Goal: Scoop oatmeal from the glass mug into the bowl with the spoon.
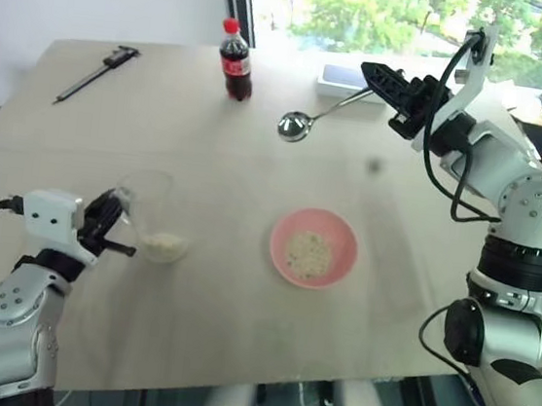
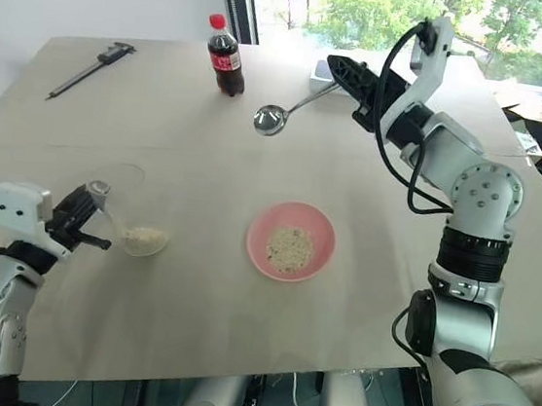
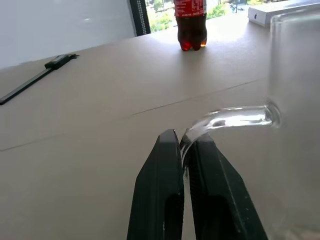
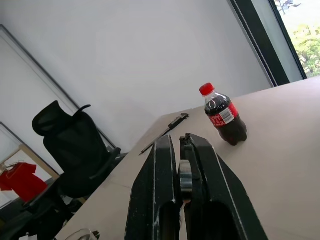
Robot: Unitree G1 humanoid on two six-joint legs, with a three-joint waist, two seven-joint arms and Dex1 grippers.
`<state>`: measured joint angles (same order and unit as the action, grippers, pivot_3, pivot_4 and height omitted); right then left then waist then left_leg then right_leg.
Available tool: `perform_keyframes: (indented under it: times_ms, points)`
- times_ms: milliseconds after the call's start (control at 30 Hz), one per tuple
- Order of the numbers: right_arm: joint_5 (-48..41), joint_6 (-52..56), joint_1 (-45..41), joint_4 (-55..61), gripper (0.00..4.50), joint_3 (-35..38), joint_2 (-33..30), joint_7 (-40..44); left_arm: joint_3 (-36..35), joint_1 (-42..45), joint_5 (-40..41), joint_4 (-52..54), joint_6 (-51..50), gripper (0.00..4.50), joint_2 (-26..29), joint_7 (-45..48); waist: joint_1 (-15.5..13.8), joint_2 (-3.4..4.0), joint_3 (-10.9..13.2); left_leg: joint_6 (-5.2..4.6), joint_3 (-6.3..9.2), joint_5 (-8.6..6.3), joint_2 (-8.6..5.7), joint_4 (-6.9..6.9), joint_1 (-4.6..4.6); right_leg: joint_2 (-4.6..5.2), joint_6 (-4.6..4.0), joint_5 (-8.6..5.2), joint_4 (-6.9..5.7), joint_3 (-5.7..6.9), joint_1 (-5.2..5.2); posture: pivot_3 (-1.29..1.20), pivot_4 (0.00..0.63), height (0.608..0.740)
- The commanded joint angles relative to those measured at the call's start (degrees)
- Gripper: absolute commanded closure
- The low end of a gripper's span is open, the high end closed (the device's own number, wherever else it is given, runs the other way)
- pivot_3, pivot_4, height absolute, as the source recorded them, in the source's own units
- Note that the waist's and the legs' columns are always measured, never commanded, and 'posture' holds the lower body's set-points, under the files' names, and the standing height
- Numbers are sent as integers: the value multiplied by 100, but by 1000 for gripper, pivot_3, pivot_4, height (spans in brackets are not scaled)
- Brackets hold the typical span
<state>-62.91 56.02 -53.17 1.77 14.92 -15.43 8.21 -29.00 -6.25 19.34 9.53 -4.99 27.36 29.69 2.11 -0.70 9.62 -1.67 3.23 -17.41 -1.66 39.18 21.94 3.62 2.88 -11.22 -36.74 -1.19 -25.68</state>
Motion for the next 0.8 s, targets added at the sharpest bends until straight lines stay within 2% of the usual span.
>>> perform_keyframes:
  times_ms: [33, 167, 300, 533, 800]
  points:
    - [-325, 39, -307, 236, 4500, 168, 53, -129, 202, 284, -63, 82, -16, 4422, 26, -151, -14, 0, 0, 0, 0, 0, -1, 0, -1, 0, 0, 0, -1, 0, 1, 0, 150, 740]
    - [-635, 277, -628, 172, 4500, 110, 149, -224, 622, 997, -279, -185, 101, 4422, 8, -307, -41, 0, 0, 1, 11, 1, -9, 1, 4, -7, 0, 0, -4, 14, 0, 0, 150, 740]
    - [-526, 398, -852, 122, 4500, -163, 171, -32, 1209, 1907, -636, -718, 348, 4422, -47, -350, -8, 2, 1, 18, 3, 11, -9, 1, 7, -6, 0, 0, 3, 13, -1, 0, 150, 740]
    - [259, 134, -903, -7, 4500, -689, 13, 529, 1954, 2894, -1229, -1847, 1199, 4422, 7, -113, 16, -1, 0, 18, 4, 12, -13, 3, 16, -10, 1, 1, 3, 20, -8, 0, 150, 740]
    - [1507, -462, -639, 255, 4500, -1576, -224, 1435, 2321, 3552, -1530, -2727, 1986, 4422, 53, 62, 20, -1, 0, 19, 5, 13, -11, 3, 17, -12, 1, 1, 2, 19, -13, 0, 150, 740]
